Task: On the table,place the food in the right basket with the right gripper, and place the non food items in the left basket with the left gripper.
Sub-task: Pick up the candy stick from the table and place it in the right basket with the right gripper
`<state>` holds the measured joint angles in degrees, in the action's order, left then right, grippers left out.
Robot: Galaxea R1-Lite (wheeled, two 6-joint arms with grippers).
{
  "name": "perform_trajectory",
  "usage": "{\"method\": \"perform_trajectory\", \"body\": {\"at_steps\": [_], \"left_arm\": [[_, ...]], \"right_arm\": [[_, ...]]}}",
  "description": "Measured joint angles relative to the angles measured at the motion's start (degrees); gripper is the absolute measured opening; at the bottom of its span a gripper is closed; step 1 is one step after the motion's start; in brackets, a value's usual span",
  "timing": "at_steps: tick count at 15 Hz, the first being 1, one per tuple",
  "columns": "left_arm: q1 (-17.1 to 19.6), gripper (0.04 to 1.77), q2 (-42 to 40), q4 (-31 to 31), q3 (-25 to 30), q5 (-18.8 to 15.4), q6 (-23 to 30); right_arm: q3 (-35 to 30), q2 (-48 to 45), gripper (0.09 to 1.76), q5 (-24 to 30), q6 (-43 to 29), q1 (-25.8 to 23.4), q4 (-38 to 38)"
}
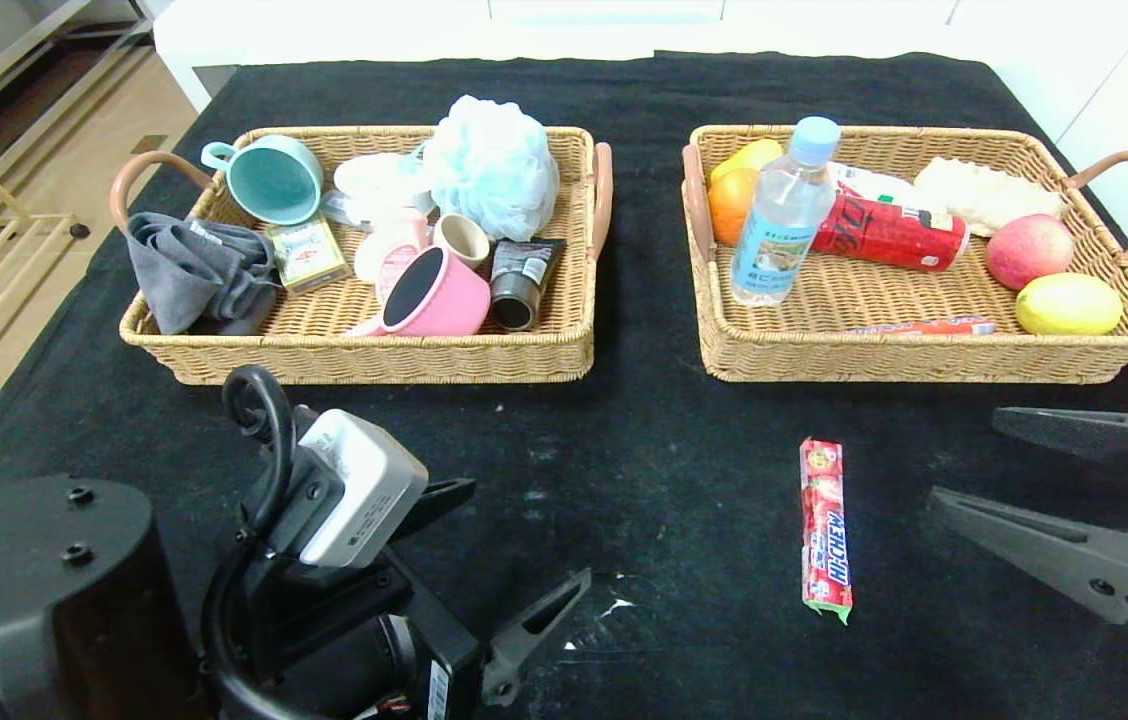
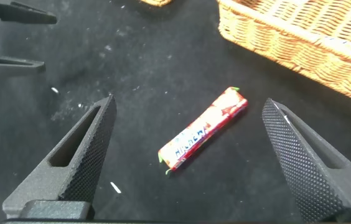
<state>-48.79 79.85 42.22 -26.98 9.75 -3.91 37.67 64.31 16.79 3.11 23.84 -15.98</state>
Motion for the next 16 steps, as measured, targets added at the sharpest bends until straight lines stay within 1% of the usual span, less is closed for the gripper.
{"method": "perform_trajectory", "body": {"at_steps": [3, 4, 5, 7, 9, 11, 13, 16], "left_arm": [[0.02, 1.7, -0.91, -0.02, 0.22, -0.35, -0.02], [0.0, 1.7, -1.24, -0.02, 0.24, -0.48, -0.02], [0.02, 1.7, -1.6, -0.02, 0.24, -0.57, -0.07], [0.0, 1.7, -2.18, -0.02, 0.28, -0.68, -0.05], [0.0, 1.7, -2.38, -0.11, 0.46, -0.77, -0.02], [0.06, 1.71, -2.38, -0.11, 0.5, -1.07, 0.0], [0.09, 1.71, -2.27, -0.13, 0.57, -1.16, 0.01], [0.17, 1.71, -2.04, -0.49, 0.68, -1.16, -0.07]], "right_arm": [[-0.96, 0.39, 1.71, -0.01, -0.02, 1.38, 0.48], [-1.07, 0.6, 1.71, -0.89, -0.06, 2.34, 0.89], [-1.1, 0.88, 1.71, -3.15, -0.06, 3.39, 2.21], [-0.21, 1.97, 1.71, -10.48, -0.16, 6.45, 5.46], [1.74, 4.18, 1.71, -20.31, -1.63, 9.95, 8.5], [5.11, 7.24, 1.71, -27.92, -9.12, 13.91, 11.36], [9.44, 11.02, 1.71, -33.38, -16.86, 17.27, 14.97], [14.48, 16.64, 1.71, -40.55, -24.84, 19.46, 16.91]]}}
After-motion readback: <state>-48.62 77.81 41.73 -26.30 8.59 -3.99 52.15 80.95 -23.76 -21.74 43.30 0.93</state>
